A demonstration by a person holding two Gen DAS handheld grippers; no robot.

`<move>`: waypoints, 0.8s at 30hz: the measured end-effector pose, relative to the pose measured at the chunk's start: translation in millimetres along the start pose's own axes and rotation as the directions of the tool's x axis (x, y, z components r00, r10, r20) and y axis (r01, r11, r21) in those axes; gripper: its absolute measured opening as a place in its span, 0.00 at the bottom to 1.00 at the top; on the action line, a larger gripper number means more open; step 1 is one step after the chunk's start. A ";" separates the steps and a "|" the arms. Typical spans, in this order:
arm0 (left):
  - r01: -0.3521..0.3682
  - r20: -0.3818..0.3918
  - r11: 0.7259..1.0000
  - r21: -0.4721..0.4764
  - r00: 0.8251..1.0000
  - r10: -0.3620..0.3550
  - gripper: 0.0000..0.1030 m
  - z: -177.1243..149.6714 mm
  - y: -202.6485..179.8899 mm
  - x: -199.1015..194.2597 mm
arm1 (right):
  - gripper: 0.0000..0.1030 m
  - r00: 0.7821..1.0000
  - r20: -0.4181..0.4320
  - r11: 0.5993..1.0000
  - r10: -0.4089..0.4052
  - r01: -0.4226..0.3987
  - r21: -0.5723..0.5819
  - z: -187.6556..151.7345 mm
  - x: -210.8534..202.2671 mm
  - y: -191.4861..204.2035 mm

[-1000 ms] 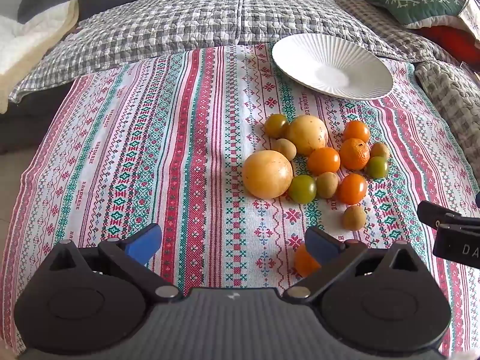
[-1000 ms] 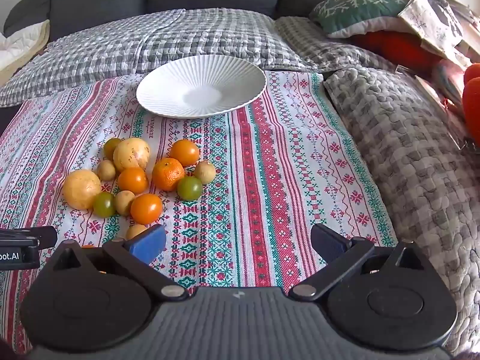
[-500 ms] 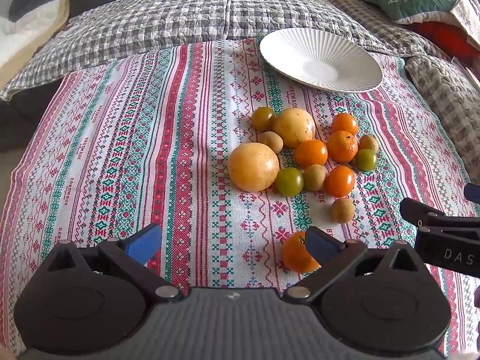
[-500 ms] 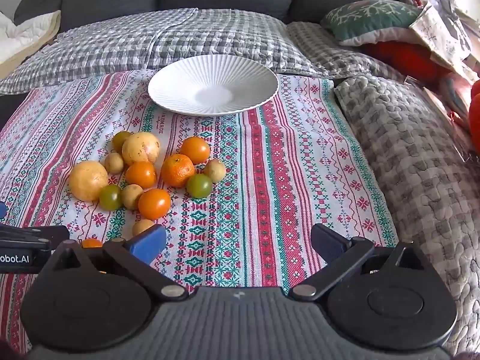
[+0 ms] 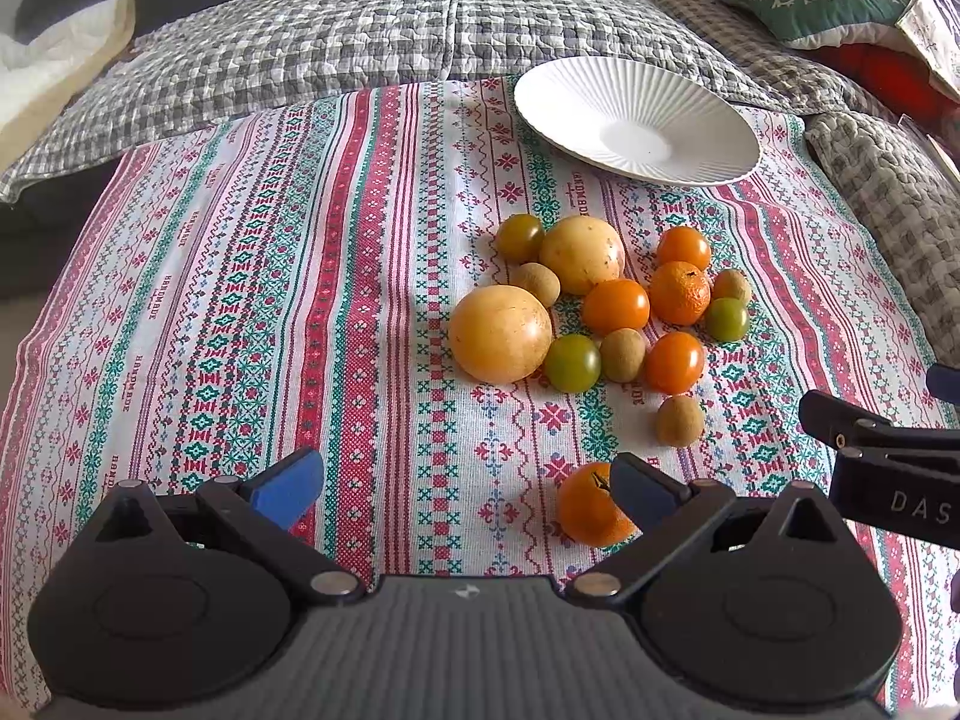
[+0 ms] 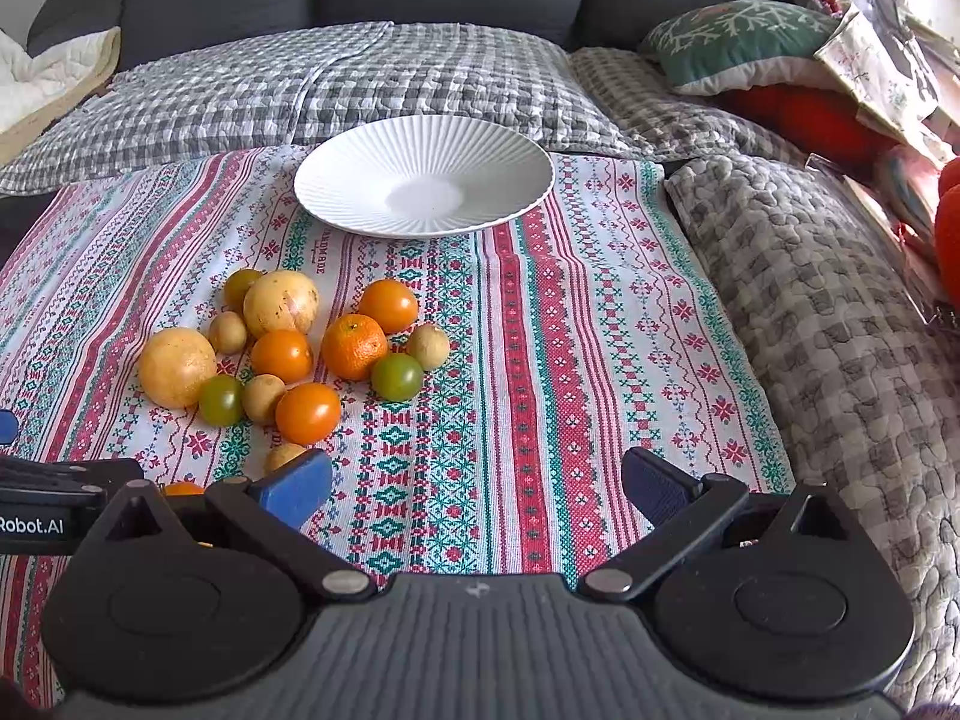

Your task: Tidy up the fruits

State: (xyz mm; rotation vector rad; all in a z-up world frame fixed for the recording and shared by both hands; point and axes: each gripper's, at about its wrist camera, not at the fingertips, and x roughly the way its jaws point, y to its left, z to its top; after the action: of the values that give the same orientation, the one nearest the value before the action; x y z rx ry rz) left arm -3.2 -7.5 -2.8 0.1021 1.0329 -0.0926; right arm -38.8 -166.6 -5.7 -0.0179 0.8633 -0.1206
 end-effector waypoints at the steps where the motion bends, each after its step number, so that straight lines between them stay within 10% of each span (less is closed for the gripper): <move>1: 0.000 0.001 1.000 0.000 1.000 0.000 0.92 -0.1 0.1 0.0 | 1.00 1.000 0.000 1.000 0.000 0.000 0.000 0.1 0.0 -0.1; 24: -0.009 0.023 1.000 0.012 1.000 0.009 0.92 -1.5 -1.7 -1.9 | 1.00 1.000 0.000 1.000 -0.004 0.004 -0.001 -0.2 0.2 -1.7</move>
State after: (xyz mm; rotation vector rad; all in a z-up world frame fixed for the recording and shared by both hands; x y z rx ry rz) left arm -5.7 -8.9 -2.0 0.1162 1.0085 -0.0918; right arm -39.0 -168.3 -5.9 -0.0205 0.8633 -0.1237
